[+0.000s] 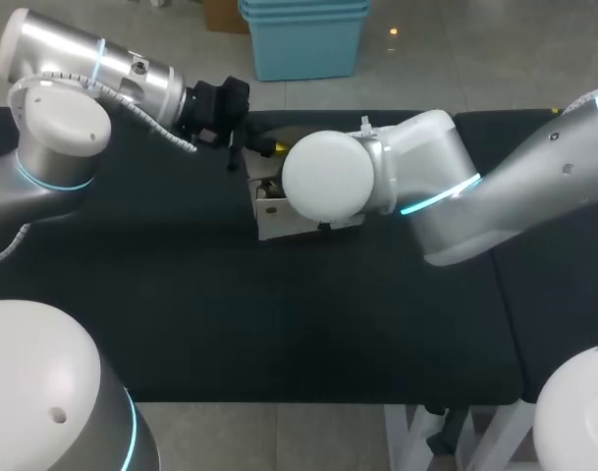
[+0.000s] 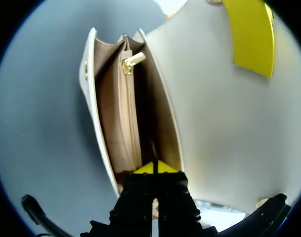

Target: Pick up the bag, open it, inspect its contents, close it, and place it on the opposite side

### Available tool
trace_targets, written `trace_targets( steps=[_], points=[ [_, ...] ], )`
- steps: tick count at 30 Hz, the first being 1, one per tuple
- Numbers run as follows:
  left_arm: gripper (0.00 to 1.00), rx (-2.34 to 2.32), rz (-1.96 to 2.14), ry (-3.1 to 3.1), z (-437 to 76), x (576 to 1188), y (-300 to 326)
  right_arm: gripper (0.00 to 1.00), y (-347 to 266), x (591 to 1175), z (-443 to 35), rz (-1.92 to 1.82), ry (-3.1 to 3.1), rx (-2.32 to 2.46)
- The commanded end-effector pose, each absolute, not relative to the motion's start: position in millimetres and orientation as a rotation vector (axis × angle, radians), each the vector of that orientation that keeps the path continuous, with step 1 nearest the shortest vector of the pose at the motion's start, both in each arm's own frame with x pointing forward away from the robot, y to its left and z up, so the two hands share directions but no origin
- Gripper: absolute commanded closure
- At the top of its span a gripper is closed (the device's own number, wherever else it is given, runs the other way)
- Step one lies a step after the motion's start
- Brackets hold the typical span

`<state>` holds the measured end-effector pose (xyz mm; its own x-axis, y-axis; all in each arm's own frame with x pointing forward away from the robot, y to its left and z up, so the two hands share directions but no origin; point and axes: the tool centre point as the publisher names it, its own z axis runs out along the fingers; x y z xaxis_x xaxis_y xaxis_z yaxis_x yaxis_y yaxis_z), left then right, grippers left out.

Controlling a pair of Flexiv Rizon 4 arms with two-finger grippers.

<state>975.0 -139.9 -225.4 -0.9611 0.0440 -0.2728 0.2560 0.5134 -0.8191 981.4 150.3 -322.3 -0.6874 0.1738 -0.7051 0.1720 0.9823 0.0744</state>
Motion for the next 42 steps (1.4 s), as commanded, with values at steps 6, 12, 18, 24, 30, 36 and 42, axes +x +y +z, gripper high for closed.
trace_targets(
  steps=[6,12,18,24,30,36,42],
  points=[
    [1.0,0.248,-1.439,2.52,-223,973,-131,1.0,144,975,-334,-0.017,2.392,0.197],
    [1.0,0.253,-1.442,2.513,-222,973,-130,0.68,142,970,-340,-0.05,2.429,0.185],
    [1.0,0.265,-1.444,2.511,-223,972,-131,0.0,142,969,-343,-0.065,2.453,0.166],
    [1.0,0.285,-1.449,2.508,-223,971,-131,0.0,143,968,-347,-0.064,2.464,0.16],
    [1.0,0.289,-1.449,2.51,-223,971,-131,0.0,144,968,-348,-0.062,2.468,0.158],
    [1.0,0.289,-1.449,2.51,-223,971,-131,0.0,143,968,-348,-0.063,2.466,0.16],
    [1.0,0.289,-1.449,2.51,-223,971,-131,0.0,143,968,-347,-0.064,2.465,0.158]
  ],
)
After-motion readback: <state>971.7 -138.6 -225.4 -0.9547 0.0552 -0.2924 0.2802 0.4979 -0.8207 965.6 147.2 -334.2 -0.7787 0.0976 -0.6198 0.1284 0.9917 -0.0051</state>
